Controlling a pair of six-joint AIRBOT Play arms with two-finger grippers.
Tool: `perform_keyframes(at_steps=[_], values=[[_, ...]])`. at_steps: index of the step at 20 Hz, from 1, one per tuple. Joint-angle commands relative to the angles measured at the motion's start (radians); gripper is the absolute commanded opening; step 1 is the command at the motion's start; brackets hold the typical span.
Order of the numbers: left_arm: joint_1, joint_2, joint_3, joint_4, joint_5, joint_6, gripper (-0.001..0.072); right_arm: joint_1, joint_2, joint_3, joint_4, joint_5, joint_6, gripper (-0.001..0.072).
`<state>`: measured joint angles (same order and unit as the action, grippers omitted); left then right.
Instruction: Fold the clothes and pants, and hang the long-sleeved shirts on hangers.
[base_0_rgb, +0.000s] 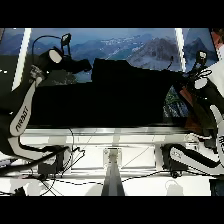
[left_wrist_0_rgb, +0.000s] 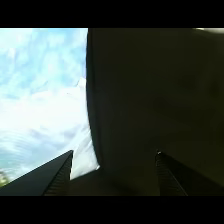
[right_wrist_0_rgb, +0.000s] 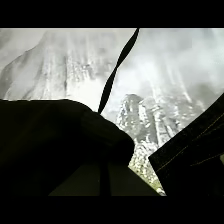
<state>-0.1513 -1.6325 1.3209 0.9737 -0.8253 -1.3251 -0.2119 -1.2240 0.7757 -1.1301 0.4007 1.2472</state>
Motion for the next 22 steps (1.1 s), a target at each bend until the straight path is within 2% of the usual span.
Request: perform_keyframes(at_steps=[1,4,7,9,13,14,15,16,17,22], values=[[0.094,-0.083,0.0,-0.231,-0.077,0.277,0.0536,0.001,-0.001,0.0,0.0,0.002,0.0,0.002],[0.096,-0.147,0.0,-0.251,-0.072,0.362,0.0536,0.001,-0.001,0.0,0.001,0.001,0.0,0.002],[0.089,-0.209,0.001,-0.395,-0.032,0.372,0.0537,0.001,0.0,0.0,0.006,0.003,0.001,0.002],[0.083,-0.239,0.001,-0.484,-0.031,0.42,0.0537,0.001,-0.001,0.0,0.009,0.003,0.001,0.002],[0.05,-0.266,0.001,-0.522,0.004,0.445,0.0535,0.001,-0.001,0.0,0.009,0.003,0.001,0.002],[0.043,-0.266,0.001,-0.522,0.03,0.444,0.0462,0.001,-0.001,0.0,0.009,0.003,0.001,0.002],[0.038,-0.266,0.001,-0.523,0.058,0.444,0.0329,0.001,0.0,0.0,0.009,0.003,0.001,0.002],[0.036,-0.266,0.002,-0.526,0.08,0.444,0.0152,0.001,0.0,0.0,0.009,0.003,0.001,0.002],[0.039,-0.264,0.005,-0.531,0.087,0.448,0.0015,0.001,0.0,0.0,0.009,0.003,0.001,0.002],[0.129,-0.176,0.076,-0.529,0.09,0.451,0.0008,0.001,0.035,0.001,0.008,-0.003,-0.003,0.002]])
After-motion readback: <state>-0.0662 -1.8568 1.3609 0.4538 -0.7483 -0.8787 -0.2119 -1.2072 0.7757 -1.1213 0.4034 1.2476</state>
